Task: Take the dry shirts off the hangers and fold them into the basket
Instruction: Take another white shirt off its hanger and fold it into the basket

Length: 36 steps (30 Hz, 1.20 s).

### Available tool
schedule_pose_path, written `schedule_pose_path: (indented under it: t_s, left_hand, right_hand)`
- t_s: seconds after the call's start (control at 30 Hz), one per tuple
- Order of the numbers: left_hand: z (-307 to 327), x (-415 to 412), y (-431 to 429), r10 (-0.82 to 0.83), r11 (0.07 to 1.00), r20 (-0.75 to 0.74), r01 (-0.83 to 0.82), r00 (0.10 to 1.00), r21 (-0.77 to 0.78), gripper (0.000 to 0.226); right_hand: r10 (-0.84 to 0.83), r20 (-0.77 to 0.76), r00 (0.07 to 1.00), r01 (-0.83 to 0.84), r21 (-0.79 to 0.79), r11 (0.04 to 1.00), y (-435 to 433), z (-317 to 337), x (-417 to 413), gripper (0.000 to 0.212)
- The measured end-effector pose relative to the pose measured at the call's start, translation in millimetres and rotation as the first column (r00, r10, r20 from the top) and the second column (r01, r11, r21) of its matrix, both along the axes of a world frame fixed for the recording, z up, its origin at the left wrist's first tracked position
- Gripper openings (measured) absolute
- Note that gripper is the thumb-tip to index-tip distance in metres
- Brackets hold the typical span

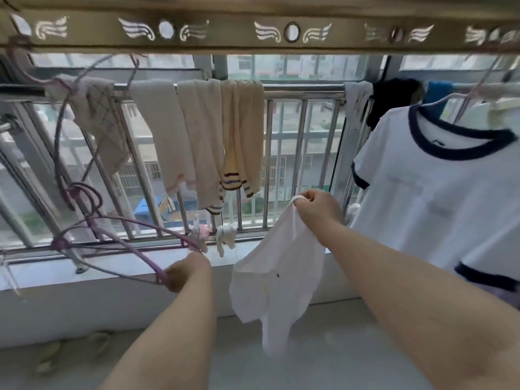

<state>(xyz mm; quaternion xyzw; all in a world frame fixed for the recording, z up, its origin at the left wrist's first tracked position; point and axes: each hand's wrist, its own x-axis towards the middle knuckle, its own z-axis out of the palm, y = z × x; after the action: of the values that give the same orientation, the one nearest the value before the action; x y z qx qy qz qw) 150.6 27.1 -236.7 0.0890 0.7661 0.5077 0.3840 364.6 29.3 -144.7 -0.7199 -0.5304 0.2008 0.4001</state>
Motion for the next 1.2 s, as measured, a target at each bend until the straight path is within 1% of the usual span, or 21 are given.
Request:
schedule_pose_path:
  t_s: [0.07, 0.1, 0.13, 0.17, 0.2, 0.23, 0.27, 0.3, 0.33, 0.37, 0.43, 0.47, 0.53, 0.57, 0.63, 0.73, 0.83, 0.93, 1.03, 1.13, 1.2]
  left_hand:
    - [-7, 19, -4, -0.060, 0.998, 0.111, 0.062, 0.992, -0.017, 0.068]
    - [-6, 37, -9, -0.186, 0.983, 0.116, 0.185, 0.976, 0.021, 0.060]
    - [-3, 52, -13, -0.377, 0.925, 0.105, 0.368, 0.920, 0.097, 0.052]
    - [-2, 68, -16, -0.580, 0.811, 0.086, 0.564, 0.810, 0.155, 0.051]
    - [1, 89, -21, -0.756, 0.650, 0.043, 0.744, 0.653, 0.155, 0.054]
    - [6, 106, -27, -0.873, 0.484, -0.030, 0.871, 0.487, 0.081, 0.056]
    - [6, 120, -29, -0.933, 0.344, -0.123, 0.939, 0.338, -0.026, 0.050]
    - [2, 134, -31, -0.951, 0.249, -0.222, 0.958, 0.213, -0.145, 0.037]
    - [0, 148, -31, -0.944, 0.203, -0.312, 0.938, 0.111, -0.280, 0.023]
    - [-2, 160, -31, -0.924, 0.217, -0.379, 0.896, 0.059, -0.387, 0.019]
    - [-3, 179, -30, -0.858, 0.327, -0.510, 0.823, 0.053, -0.465, 0.022]
    - [0, 184, -28, -0.825, 0.378, -0.560, 0.816, 0.082, -0.437, 0.021]
    - [12, 197, -21, -0.776, 0.437, -0.614, 0.826, 0.145, -0.357, 0.017]
    - [22, 207, -17, -0.761, 0.433, -0.633, 0.839, 0.144, -0.329, 0.016]
    - [39, 219, -4, -0.747, 0.422, -0.635, 0.878, 0.197, -0.224, 0.013]
    - [70, 245, 8, -0.765, 0.321, -0.619, 0.938, 0.178, -0.128, 0.013]
    - [101, 267, 13, -0.802, 0.163, -0.590, 0.984, 0.088, -0.075, 0.023]
    - [120, 283, 17, -0.834, 0.004, -0.551, 0.999, -0.014, -0.032, 0.016]
    - [125, 293, 26, -0.811, -0.151, -0.566, 0.988, -0.146, -0.038, 0.010]
    - [126, 297, 35, -0.744, -0.296, -0.589, 0.946, -0.315, -0.132, 0.038]
    - [133, 294, 33, -0.716, -0.395, -0.540, 0.894, -0.443, -0.210, 0.053]
  right_hand:
    - [-0.038, 0.010, 0.999, 0.038, 0.007, 0.999, -10, 2, 19, 0.014]
    - [-0.060, 0.017, 0.998, 0.060, 0.009, 0.998, -17, 2, 34, 0.014]
    - [-0.071, 0.022, 0.997, 0.070, 0.012, 0.997, -22, 3, 45, 0.014]
    - [-0.082, 0.021, 0.996, 0.082, 0.018, 0.996, -26, 3, 54, 0.014]
    - [-0.097, 0.013, 0.995, 0.097, 0.024, 0.995, -31, 3, 68, 0.014]
    - [-0.103, 0.005, 0.995, 0.103, 0.027, 0.994, -35, 4, 76, 0.014]
    - [-0.109, -0.009, 0.994, 0.110, 0.031, 0.993, -40, 4, 85, 0.015]
    - [-0.117, -0.023, 0.993, 0.118, 0.036, 0.992, -45, 6, 93, 0.015]
    - [-0.136, -0.032, 0.990, 0.137, 0.038, 0.990, -52, 7, 106, 0.015]
    - [-0.159, -0.019, 0.987, 0.160, 0.035, 0.987, -59, 9, 118, 0.015]
    - [-0.242, 0.058, 0.969, 0.242, 0.016, 0.970, -76, 10, 150, 0.018]
    - [-0.287, 0.102, 0.953, 0.287, 0.014, 0.958, -84, 10, 167, 0.020]
    - [-0.385, 0.172, 0.907, 0.388, 0.018, 0.922, -104, 7, 201, 0.026]
    - [-0.435, 0.186, 0.881, 0.440, 0.011, 0.898, -118, 5, 218, 0.029]
    - [-0.462, 0.169, 0.871, 0.474, -0.041, 0.879, -137, 1, 239, 0.033]
    - [-0.481, 0.097, 0.871, 0.490, -0.112, 0.865, -165, -3, 259, 0.032]
    - [-0.541, 0.094, 0.836, 0.547, -0.056, 0.835, -186, 1, 268, 0.035]
    - [-0.582, 0.110, 0.805, 0.586, -0.001, 0.810, -204, 7, 276, 0.041]
    - [-0.585, 0.119, 0.802, 0.591, -0.016, 0.807, -224, 13, 274, 0.048]
    - [-0.519, 0.184, 0.835, 0.547, -0.172, 0.819, -244, 17, 268, 0.048]
    - [-0.488, 0.234, 0.841, 0.537, -0.246, 0.807, -256, 14, 264, 0.043]
